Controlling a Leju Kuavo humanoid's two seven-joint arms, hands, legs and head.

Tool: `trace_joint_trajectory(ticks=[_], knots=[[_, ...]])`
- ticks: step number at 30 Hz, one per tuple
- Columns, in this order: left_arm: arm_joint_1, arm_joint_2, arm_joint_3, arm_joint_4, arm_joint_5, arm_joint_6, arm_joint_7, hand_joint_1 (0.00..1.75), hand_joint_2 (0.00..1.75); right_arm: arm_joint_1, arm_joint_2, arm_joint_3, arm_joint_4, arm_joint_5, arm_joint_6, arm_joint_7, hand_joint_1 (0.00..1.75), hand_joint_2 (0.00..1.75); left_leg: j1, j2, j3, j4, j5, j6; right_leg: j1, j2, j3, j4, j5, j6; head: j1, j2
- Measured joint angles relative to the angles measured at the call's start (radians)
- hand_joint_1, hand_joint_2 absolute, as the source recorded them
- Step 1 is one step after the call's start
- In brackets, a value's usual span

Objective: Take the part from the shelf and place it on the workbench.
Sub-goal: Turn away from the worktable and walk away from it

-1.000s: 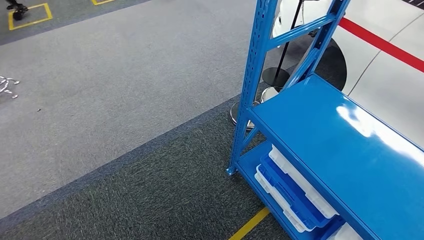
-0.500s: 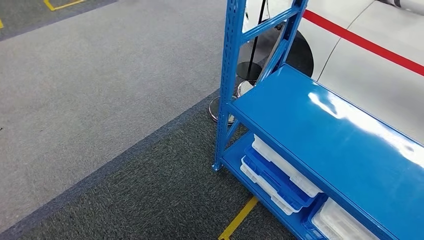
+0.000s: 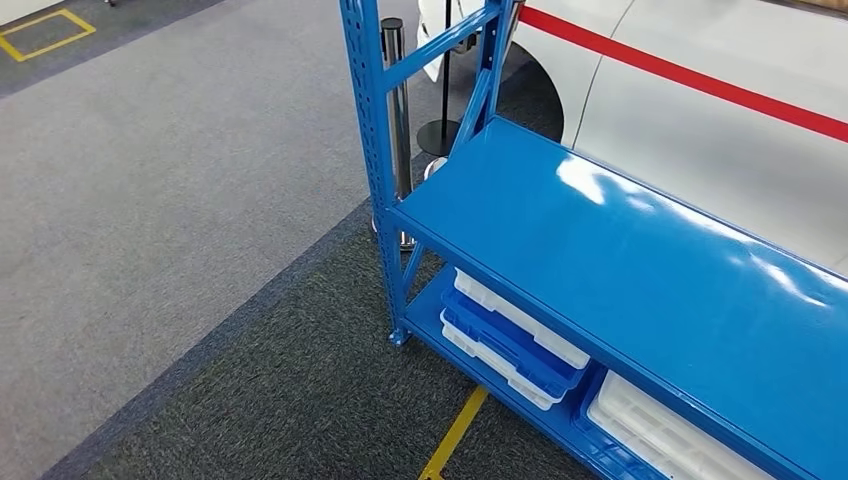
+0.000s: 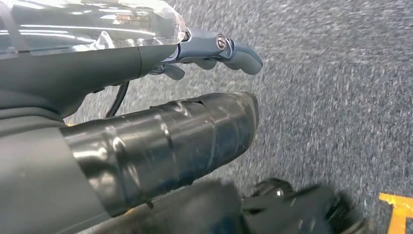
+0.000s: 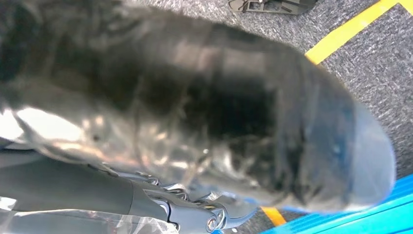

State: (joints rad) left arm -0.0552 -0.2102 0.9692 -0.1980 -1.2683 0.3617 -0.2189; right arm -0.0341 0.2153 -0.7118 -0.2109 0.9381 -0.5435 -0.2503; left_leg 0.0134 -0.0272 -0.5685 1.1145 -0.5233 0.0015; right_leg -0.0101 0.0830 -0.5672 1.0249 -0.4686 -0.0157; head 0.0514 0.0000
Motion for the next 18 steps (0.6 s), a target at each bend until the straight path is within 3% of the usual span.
trace_joint_trajectory(ticks=[1, 3, 5, 7, 9, 11, 12, 13, 16, 18], knots=[[-0.001, 0.001, 0.001, 0.000, 0.000, 0.001, 0.001, 0.00, 0.00, -0.001, 0.001, 0.000, 0.000, 0.001, 0.002, -0.001, 0.00, 0.00, 0.000, -0.022, 0.022, -0.056, 0.021, 0.004, 0.000, 0.012, -0.002, 0.002, 0.000, 0.003, 0.000, 0.000], [-0.002, 0.003, 0.004, 0.000, 0.001, 0.001, -0.003, 0.00, 0.00, -0.001, 0.002, 0.000, 0.000, 0.006, 0.004, 0.000, 0.00, 0.00, -0.003, -0.046, 0.039, -0.101, 0.027, 0.010, -0.004, 0.031, -0.009, 0.002, 0.003, 0.015, 0.000, 0.000], [-0.004, 0.003, 0.007, 0.000, 0.003, 0.001, -0.012, 0.00, 0.00, 0.001, 0.002, 0.000, 0.001, 0.011, 0.005, 0.005, 0.00, 0.00, -0.004, -0.026, 0.044, -0.112, 0.034, 0.018, -0.008, 0.043, -0.014, 0.000, 0.007, 0.029, 0.000, 0.000], [-0.005, 0.003, 0.008, 0.000, 0.006, 0.001, -0.018, 0.00, 0.00, 0.002, 0.003, 0.000, 0.001, 0.014, 0.005, 0.010, 0.00, 0.00, 0.001, -0.001, 0.051, -0.129, 0.044, 0.031, -0.004, 0.005, -0.029, 0.031, -0.016, 0.038, 0.003, 0.000], [-0.002, 0.002, 0.008, 0.000, 0.006, 0.001, -0.021, 0.00, 0.00, 0.000, 0.002, 0.000, 0.002, 0.016, 0.005, 0.011, 0.00, 0.00, 0.001, 0.026, 0.053, -0.136, 0.048, 0.039, -0.002, -0.051, -0.081, 0.138, -0.078, 0.043, 0.006, 0.000], [0.001, 0.002, 0.009, 0.000, 0.006, 0.001, -0.021, 0.00, 0.00, 0.000, 0.002, 0.000, 0.002, 0.017, 0.006, 0.012, 0.00, 0.00, -0.001, 0.056, 0.052, -0.135, 0.047, 0.040, -0.006, -0.070, -0.137, 0.253, -0.123, 0.049, 0.007, 0.000], [0.002, 0.002, 0.009, 0.000, 0.006, 0.001, -0.021, 0.00, 0.00, 0.001, 0.002, 0.000, 0.002, 0.018, 0.006, 0.012, 0.00, 0.00, -0.001, 0.070, 0.052, -0.135, 0.045, 0.040, -0.008, -0.075, -0.144, 0.269, -0.118, 0.052, 0.007, 0.000], [0.001, 0.002, 0.009, 0.000, 0.006, 0.000, -0.021, 0.00, 0.00, 0.002, 0.002, -0.001, 0.002, 0.018, 0.006, 0.013, 0.00, 0.00, -0.001, 0.082, 0.053, -0.134, 0.043, 0.038, -0.010, -0.080, -0.129, 0.242, -0.095, 0.054, 0.007, 0.000], [-0.001, -0.001, 0.009, 0.000, 0.002, -0.004, -0.023, 0.00, 0.00, 0.002, 0.001, -0.001, 0.002, 0.018, 0.007, 0.018, 0.00, 0.00, -0.004, 0.109, 0.059, -0.126, 0.032, 0.025, -0.009, -0.128, -0.023, 0.044, -0.011, 0.047, 0.007, 0.000], [-0.003, -0.002, 0.009, 0.000, -0.001, -0.007, -0.024, 0.00, 0.00, 0.001, 0.002, -0.001, 0.002, 0.019, 0.007, 0.022, 0.00, 0.00, -0.008, 0.123, 0.063, -0.122, 0.024, 0.013, -0.002, -0.142, 0.001, -0.006, -0.002, 0.035, 0.006, 0.000]])
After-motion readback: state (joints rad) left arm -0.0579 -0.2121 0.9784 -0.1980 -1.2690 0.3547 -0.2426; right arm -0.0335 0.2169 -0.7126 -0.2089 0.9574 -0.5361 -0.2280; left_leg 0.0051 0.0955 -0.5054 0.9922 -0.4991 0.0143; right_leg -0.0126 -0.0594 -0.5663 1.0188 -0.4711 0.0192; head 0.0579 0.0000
